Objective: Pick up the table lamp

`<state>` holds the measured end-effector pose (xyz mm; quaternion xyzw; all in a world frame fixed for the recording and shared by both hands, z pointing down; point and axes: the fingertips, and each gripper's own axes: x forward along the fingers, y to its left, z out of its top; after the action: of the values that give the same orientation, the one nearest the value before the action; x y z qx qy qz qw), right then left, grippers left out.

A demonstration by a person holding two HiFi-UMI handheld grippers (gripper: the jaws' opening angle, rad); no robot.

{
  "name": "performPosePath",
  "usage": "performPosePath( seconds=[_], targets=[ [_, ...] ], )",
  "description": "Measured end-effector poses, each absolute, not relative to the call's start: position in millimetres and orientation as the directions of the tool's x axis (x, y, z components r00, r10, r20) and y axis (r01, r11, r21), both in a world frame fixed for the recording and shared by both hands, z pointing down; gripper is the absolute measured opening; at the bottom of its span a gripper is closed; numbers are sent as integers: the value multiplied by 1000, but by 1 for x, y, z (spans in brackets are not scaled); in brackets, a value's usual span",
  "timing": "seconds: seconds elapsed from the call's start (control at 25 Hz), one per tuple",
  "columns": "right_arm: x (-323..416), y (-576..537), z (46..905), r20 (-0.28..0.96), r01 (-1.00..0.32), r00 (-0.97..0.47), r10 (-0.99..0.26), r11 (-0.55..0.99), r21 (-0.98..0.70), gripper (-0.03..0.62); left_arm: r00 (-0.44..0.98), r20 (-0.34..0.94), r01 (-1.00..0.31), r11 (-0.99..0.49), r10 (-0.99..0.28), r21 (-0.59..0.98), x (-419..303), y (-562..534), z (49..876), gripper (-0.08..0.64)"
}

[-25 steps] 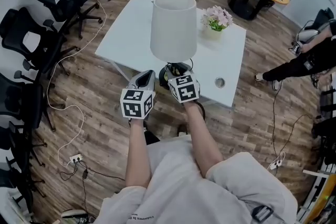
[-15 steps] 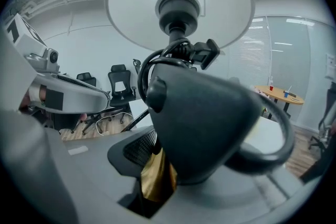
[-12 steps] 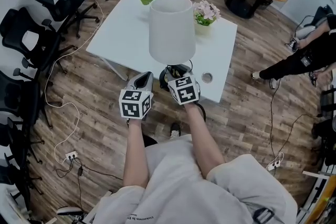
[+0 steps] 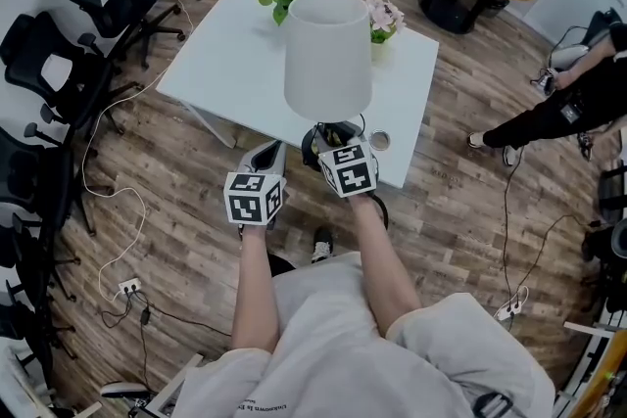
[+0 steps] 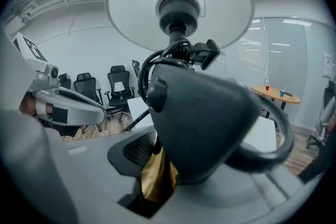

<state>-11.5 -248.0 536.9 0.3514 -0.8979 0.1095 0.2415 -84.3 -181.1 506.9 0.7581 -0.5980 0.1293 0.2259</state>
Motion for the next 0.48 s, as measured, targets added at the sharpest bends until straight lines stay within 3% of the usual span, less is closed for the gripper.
performPosePath(
  seconds=[0.48],
  targets=[
    [-8,-249,537,508,-680,-645,-571,733,-39,140,252,462,-967,-202,-851,156,-73,-184,497,2]
  ],
)
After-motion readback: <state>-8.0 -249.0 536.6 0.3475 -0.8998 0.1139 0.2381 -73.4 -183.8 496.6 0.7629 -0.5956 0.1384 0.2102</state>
